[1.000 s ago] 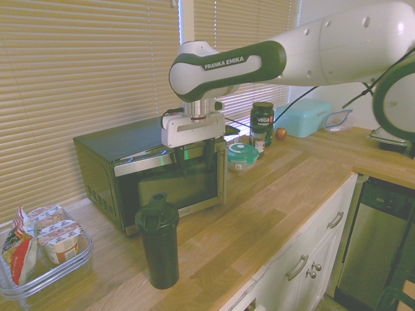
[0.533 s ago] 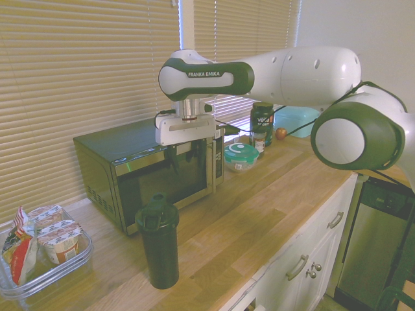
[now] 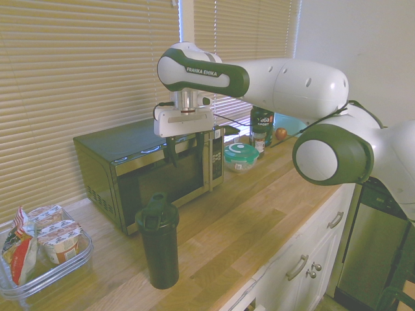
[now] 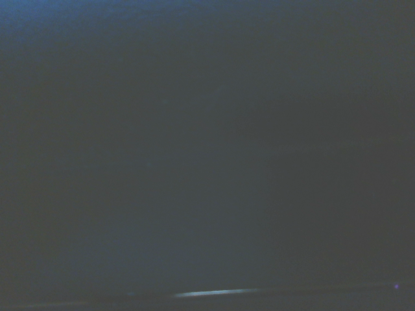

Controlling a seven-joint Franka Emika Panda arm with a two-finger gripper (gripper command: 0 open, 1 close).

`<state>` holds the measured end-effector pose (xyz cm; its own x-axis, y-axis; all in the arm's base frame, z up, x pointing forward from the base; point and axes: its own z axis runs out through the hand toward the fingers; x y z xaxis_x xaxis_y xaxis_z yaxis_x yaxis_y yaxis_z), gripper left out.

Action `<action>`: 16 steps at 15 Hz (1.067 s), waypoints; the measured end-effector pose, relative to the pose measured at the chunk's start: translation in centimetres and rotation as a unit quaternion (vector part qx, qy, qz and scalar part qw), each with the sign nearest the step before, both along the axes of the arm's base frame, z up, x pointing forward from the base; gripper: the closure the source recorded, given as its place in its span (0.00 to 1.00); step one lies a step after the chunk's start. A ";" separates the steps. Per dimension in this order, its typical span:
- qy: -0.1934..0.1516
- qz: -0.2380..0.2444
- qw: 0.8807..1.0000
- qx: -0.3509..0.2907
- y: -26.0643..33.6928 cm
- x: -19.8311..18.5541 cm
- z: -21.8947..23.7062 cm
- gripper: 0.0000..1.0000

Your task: Close the microwave

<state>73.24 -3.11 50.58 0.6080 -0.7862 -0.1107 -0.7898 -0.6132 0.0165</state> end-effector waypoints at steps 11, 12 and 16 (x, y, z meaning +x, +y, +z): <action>-0.069 0.022 0.997 -0.021 1.6 -2.5 2.1 0.00; -0.069 0.021 0.997 -0.021 1.4 -2.8 1.4 0.00; -0.072 0.026 0.997 -0.021 0.4 -5.0 -0.6 0.00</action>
<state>68.27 -2.72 49.96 0.6553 -0.7552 0.0129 -0.7529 -0.6545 -0.0693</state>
